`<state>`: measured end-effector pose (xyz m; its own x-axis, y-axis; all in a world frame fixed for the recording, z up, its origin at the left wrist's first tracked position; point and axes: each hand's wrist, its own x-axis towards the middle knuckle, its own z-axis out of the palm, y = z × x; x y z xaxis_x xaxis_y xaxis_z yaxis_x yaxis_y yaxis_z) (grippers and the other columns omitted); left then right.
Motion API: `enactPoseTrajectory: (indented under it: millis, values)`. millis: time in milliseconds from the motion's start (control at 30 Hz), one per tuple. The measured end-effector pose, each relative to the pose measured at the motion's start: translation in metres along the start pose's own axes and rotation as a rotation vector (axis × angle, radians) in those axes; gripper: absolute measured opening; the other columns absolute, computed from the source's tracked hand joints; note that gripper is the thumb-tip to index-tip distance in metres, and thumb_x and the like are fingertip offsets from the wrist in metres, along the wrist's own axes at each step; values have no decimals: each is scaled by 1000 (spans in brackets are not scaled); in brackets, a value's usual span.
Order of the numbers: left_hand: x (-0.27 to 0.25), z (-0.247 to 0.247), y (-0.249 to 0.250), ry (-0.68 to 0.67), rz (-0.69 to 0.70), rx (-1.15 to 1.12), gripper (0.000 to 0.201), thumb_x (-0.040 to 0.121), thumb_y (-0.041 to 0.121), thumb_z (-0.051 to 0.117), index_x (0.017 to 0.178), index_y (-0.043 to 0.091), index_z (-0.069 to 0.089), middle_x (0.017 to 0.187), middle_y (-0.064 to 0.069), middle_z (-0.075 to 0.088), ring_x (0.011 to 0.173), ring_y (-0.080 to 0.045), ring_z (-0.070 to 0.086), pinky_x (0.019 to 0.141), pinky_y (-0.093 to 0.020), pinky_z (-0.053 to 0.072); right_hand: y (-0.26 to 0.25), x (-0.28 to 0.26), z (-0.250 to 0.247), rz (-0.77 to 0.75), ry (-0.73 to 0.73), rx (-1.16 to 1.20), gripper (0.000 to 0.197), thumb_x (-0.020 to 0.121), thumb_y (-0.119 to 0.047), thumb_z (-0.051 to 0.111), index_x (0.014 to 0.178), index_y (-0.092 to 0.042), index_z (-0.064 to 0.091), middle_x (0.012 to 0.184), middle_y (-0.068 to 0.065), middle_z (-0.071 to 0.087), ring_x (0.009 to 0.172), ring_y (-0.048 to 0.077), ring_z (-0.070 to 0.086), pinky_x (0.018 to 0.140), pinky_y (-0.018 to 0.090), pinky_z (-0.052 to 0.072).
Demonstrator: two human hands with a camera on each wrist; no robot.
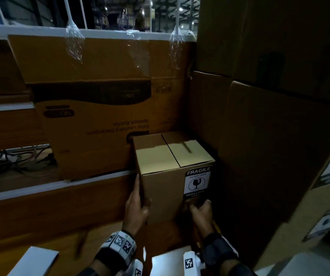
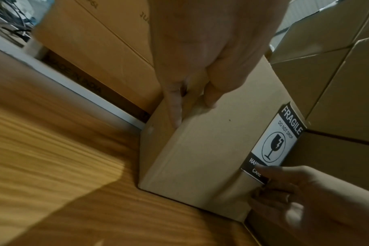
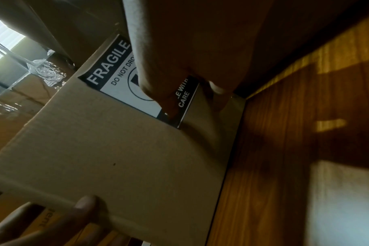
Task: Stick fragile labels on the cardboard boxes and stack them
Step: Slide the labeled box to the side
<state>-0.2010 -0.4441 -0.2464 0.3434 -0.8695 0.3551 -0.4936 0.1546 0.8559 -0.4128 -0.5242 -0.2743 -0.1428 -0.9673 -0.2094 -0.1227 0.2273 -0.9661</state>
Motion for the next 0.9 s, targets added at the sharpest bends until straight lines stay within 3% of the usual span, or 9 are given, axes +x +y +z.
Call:
enactPoseTrajectory:
  millis: [67,133,200,367,500,667,767,833,900]
  values:
    - [3,7,1,17,-10,14,96,94,12,71,161,40,8,159,-6,40,141,-18,43,110,-35,42,-3,5,0,3,-40,5,61,89,-9,75,142,-6,44,141,22,56,127,39,57,108,55,47]
    - [7,12,1,25,-4,20,99,93,10,71,161,41,8,160,-6,39,143,-21,42,112,-37,42,-7,10,-2,34,-75,24,83,92,-9,74,158,-6,25,155,21,43,139,39,47,114,54,42]
    - [11,16,0,32,-25,37,101,92,6,72,161,40,8,160,-7,39,143,-23,43,111,-36,42,-11,17,-4,35,-92,25,90,93,-9,73,162,-6,15,162,21,34,146,38,39,119,51,37]
    - [19,21,0,50,-77,40,107,90,2,73,159,48,6,159,-7,40,142,-26,46,110,-50,48,-18,27,-8,11,-114,-39,85,92,-13,76,158,-2,24,159,23,38,144,39,41,118,48,37]
    - [19,18,5,19,-111,32,106,90,0,71,161,43,6,160,-9,39,142,-27,46,110,-52,47,-18,28,-12,2,-131,-90,77,92,-13,76,153,2,31,153,24,44,139,39,46,113,46,42]
    - [6,7,13,28,-186,33,106,91,4,70,157,53,3,161,-12,36,142,-30,46,108,-55,48,-19,24,-15,-15,-65,-80,78,92,-12,74,156,-1,30,155,25,41,142,41,43,115,50,40]
    - [-18,-9,19,68,-226,105,95,93,9,70,162,35,9,160,-13,36,142,-29,45,108,-43,46,-6,12,-14,-32,-69,-118,65,91,-15,76,146,1,45,143,24,54,132,42,53,110,49,44]
    - [-40,-26,19,111,-232,164,89,94,13,71,161,31,15,157,-12,40,141,-27,45,107,-37,44,6,-1,-11,-64,-94,-114,39,89,-13,77,122,-1,60,117,21,67,113,41,64,97,45,51]
    - [-66,-46,12,150,-248,212,84,94,17,71,159,32,21,156,-8,42,140,-23,45,105,-33,44,18,-18,-5,-86,-160,-88,21,89,-10,75,104,-3,63,102,19,69,97,35,66,87,40,51]
